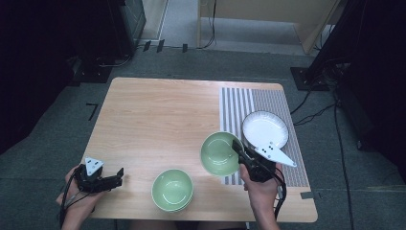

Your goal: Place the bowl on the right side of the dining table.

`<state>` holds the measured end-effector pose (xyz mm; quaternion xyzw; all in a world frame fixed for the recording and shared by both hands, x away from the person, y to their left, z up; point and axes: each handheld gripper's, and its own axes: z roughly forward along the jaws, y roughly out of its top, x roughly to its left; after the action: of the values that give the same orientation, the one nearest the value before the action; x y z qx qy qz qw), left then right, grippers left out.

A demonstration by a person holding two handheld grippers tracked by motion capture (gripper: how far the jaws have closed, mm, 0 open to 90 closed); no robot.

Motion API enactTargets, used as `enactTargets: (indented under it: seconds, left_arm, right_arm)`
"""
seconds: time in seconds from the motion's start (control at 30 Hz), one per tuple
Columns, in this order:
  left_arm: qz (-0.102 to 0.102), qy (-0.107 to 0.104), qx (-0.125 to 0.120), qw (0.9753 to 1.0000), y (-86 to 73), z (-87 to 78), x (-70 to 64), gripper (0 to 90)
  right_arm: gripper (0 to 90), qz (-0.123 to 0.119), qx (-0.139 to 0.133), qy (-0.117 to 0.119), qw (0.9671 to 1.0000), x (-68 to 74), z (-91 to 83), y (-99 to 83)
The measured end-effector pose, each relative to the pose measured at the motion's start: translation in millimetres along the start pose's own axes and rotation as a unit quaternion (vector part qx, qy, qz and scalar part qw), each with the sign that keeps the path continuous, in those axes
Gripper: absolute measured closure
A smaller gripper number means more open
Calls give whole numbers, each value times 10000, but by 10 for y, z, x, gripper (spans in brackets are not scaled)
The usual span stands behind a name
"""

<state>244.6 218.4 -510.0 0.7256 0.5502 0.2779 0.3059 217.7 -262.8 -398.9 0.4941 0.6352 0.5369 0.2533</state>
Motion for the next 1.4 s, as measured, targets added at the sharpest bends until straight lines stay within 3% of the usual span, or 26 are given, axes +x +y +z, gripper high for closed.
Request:
enactTargets:
  seconds: [0.2,0.43,1.07,1.4]
  left_arm:
    - [-14,-44,200,9998,-53,69,29,0]
    - [-298,-155,340,9989,-56,84,107,0]
    - [-405,-40,333,9986,-28,120,124,0]
    - [-423,-22,339,9985,-28,120,127,0]
  right_arm:
    - [845,49,-32,-145,9999,-109,-31,14]
    - [845,143,-73,-299,9994,-236,-84,34]
    - [844,289,-74,-757,9967,-573,-169,33]
    - [844,237,-36,-1062,9941,-782,-154,37]
